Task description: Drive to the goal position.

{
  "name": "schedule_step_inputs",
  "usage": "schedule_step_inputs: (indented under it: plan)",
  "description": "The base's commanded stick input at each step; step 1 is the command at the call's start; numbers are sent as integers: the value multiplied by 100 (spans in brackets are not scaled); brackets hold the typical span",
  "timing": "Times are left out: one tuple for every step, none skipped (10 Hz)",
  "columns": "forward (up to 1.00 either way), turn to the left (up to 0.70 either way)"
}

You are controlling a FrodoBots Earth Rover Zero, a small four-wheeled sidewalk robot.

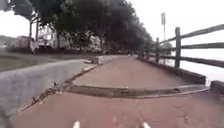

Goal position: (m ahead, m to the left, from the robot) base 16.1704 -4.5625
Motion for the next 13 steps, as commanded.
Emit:
schedule_step_inputs:
  plan:
    - [70, 0]
    - [70, 0]
    - [70, 0]
    - [70, 0]
    - [70, 0]
    - [70, 0]
    - [70, 0]
    - [70, -13]
    - [70, -27]
    - [70, -27]
    - [70, -27]
    - [70, -21]
    - [70, -1]
